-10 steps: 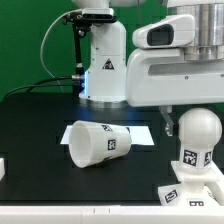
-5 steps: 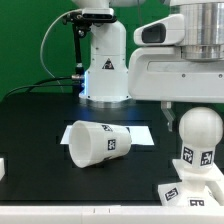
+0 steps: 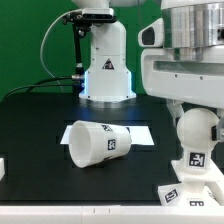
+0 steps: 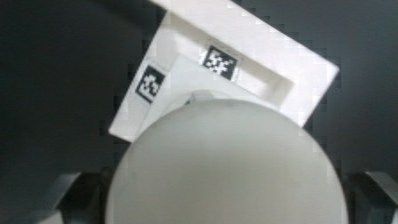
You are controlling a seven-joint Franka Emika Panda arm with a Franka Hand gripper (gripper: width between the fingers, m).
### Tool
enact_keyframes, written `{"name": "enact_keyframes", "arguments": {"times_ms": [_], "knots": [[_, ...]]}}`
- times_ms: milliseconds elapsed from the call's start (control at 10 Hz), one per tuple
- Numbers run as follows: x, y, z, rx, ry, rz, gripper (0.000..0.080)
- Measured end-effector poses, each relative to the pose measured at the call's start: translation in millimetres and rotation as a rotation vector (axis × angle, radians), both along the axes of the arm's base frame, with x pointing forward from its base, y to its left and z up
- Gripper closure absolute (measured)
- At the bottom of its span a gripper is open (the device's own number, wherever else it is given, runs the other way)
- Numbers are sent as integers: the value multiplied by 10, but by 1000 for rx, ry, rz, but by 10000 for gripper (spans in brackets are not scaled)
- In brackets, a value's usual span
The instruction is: Assemble lamp
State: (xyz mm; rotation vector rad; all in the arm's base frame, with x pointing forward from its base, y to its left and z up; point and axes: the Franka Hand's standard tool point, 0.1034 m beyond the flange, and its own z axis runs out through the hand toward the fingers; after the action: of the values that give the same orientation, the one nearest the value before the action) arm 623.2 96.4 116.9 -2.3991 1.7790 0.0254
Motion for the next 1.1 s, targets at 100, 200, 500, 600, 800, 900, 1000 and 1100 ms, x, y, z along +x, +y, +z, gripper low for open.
{"name": "enact_keyframes", "arguments": {"times_ms": [100,200,500,600,800,900,1000,1100], "knots": [[7,-17,2,25,7,-100,223],[11,-20,3,34,11,-145,223],[7,3,-8,50,33,-297,152],[5,4,-9,45,27,-246,152],[-12,37,-13,29,4,-28,104],[-14,51,-8,9,-17,152,104],[-18,89,-1,1,-25,223,101],[-31,143,-2,-3,-25,239,101]]}}
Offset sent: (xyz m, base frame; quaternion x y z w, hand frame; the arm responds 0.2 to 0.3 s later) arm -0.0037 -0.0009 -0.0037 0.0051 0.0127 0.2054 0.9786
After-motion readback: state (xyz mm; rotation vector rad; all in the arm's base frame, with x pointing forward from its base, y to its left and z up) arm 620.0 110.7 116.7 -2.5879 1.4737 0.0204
